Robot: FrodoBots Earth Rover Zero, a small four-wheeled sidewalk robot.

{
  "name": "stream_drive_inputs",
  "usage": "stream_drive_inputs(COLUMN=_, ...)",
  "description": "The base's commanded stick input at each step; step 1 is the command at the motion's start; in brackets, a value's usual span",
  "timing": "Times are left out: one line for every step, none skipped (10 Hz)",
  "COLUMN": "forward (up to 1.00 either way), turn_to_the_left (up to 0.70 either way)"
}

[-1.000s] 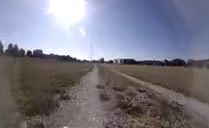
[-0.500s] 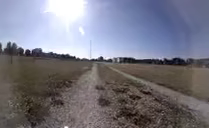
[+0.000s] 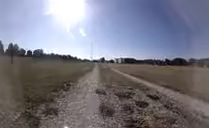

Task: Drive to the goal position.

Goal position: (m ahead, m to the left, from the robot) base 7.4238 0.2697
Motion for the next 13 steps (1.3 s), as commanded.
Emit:
stream_drive_inputs(forward=0.5, turn_to_the_left=0.0)
stream_drive_inputs(forward=0.5, turn_to_the_left=0.0)
stream_drive_inputs(forward=0.5, turn_to_the_left=0.0)
stream_drive_inputs(forward=0.5, turn_to_the_left=0.0)
stream_drive_inputs(forward=0.5, turn_to_the_left=0.0)
stream_drive_inputs(forward=0.5, turn_to_the_left=0.0)
stream_drive_inputs(forward=0.5, turn_to_the_left=0.0)
stream_drive_inputs(forward=0.5, turn_to_the_left=0.0)
stream_drive_inputs(forward=0.5, turn_to_the_left=0.0)
stream_drive_inputs(forward=0.5, turn_to_the_left=0.0)
stream_drive_inputs(forward=0.5, turn_to_the_left=0.0)
stream_drive_inputs(forward=0.5, turn_to_the_left=0.0)
stream_drive_inputs(forward=0.5, turn_to_the_left=0.0)
